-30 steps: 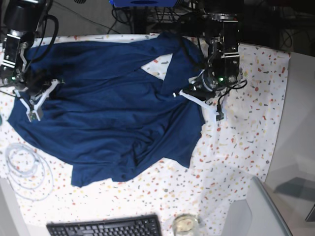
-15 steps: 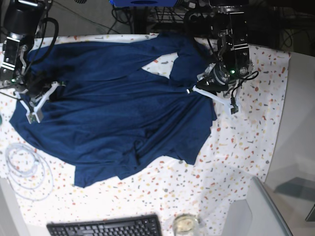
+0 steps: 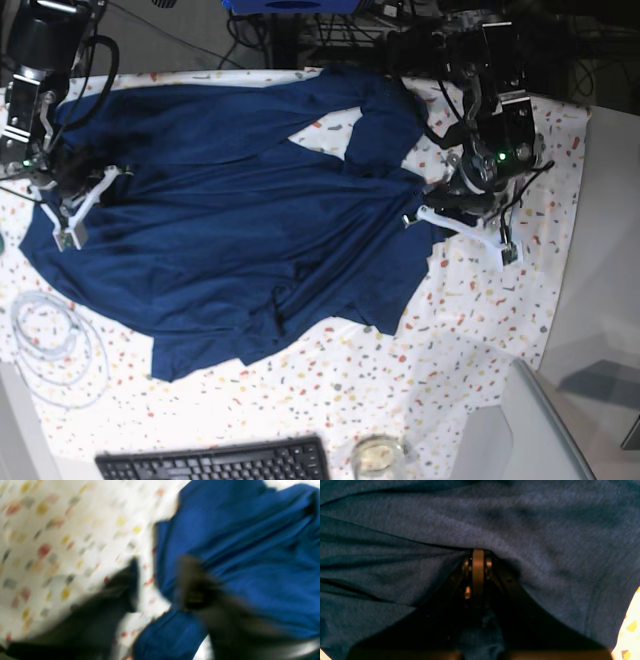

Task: Layout the t-shirt on the table in an organized manner, then fold the t-shirt properly
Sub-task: 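Pull the held hem with the left gripper away from the right gripper, then drag the hem with the left gripper to smooth the shirt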

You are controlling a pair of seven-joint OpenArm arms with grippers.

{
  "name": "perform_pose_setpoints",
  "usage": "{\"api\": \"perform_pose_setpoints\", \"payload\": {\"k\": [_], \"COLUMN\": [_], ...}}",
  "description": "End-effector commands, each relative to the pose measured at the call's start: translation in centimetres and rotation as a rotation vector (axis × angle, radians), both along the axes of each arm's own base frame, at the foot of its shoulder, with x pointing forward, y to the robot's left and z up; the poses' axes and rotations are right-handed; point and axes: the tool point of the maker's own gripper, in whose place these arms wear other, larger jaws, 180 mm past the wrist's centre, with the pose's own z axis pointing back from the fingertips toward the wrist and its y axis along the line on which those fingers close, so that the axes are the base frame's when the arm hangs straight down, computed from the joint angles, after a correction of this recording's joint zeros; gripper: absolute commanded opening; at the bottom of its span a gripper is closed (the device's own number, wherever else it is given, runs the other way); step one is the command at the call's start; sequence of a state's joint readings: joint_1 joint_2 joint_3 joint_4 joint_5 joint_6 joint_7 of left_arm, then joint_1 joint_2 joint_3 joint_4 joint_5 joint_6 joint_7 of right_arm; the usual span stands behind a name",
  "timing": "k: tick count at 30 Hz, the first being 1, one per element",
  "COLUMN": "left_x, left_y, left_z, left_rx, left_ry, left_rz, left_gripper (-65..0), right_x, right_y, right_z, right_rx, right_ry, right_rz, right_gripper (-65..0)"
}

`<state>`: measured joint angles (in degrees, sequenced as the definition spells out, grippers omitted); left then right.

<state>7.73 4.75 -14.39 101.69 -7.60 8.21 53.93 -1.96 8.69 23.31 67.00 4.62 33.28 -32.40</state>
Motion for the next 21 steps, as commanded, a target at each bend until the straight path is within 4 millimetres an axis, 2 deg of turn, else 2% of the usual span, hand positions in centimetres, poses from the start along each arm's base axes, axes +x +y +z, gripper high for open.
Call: {"api": "perform_pose_setpoints", "payload": {"k": [1,3,8,9,13,15,17,21], "left_x": [0.9,1.3,1.4,1.7,1.4,1.5,1.6,1.8], "left_y": [0.6,0.8,3.2,3.9,6.1,5.7,4.9,3.4], "left_z": [0.5,0.0,-0.9,-0.9,-1.9,-2.7,-2.9,-2.8], "left_rx": [0.016,0.012,0.079,0.104,0.189,0.185,0.170,0.149], "left_ry": [-0.023,-0.013,-0.022,-0.050,-0.098,-0.103,-0.106,-0.121], "left_rz": [0.010,0.016,0.010,0.014,0.004,-0.053,-0.115,-0.178], "left_gripper": [-64.3,-65.0,-65.0,-62.7,-42.5,-36.5,-33.7,-32.7], "right_x": [-0.3,-0.3,-0.4,-0.5,-0.5,-0.5,-0.5,-0.5], "right_y": [-0.4,-0.4,-0.4,-0.5,-0.5,-0.5,-0.5,-0.5], "right_z": [-0.2,-0.2,-0.2,-0.2,-0.2,-0.2,-0.2,-0.2], "right_rx": [-0.020,-0.020,-0.020,-0.021,-0.021,-0.021,-0.021,-0.021], "right_ry": [0.026,0.026,0.027,0.029,0.029,0.029,0.029,0.029], "right_rz": [0.011,0.011,0.011,0.010,0.010,0.011,0.011,0.011], "right_gripper": [-65.0,-65.0,-65.0,-65.0,-65.0,-65.0,-65.0,-65.0]}}
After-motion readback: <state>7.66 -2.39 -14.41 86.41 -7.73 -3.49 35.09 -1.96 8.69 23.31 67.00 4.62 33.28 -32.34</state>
